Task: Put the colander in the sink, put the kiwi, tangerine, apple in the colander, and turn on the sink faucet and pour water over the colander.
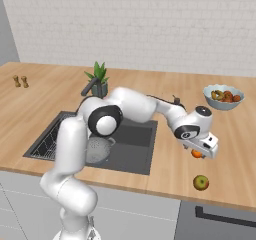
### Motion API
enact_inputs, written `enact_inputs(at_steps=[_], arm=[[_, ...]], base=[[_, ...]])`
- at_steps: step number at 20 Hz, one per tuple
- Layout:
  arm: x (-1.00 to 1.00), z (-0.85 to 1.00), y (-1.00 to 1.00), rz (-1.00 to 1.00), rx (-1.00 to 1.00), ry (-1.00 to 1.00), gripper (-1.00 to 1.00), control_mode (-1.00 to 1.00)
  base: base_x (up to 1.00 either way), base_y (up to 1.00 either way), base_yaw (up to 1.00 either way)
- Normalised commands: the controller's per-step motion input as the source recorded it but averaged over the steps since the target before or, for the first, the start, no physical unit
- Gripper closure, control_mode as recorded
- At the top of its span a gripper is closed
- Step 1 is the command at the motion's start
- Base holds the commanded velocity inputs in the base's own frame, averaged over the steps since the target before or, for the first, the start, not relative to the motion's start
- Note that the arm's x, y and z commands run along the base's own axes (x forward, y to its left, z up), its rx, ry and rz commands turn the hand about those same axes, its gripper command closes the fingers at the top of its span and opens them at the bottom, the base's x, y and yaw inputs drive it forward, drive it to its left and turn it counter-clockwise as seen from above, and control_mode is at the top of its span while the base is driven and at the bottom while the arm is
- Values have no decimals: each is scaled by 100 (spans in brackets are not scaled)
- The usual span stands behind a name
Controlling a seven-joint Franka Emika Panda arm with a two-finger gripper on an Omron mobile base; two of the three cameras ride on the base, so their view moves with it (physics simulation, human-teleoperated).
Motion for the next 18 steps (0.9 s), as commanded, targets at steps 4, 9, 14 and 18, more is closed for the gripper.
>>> enact_inputs(at_steps=[4, 9, 14, 18], arm=[[27, -21, -11, 0, 0, 0, -100, -100], [19, -23, -18, 0, 0, 0, -100, -100], [9, -20, -15, 0, 0, 1, -100, -100], [-1, -19, 0, 0, 0, 0, 100, -100]], base=[[0, 0, 0], [0, 0, 0], [0, 0, 0], [0, 0, 0]])
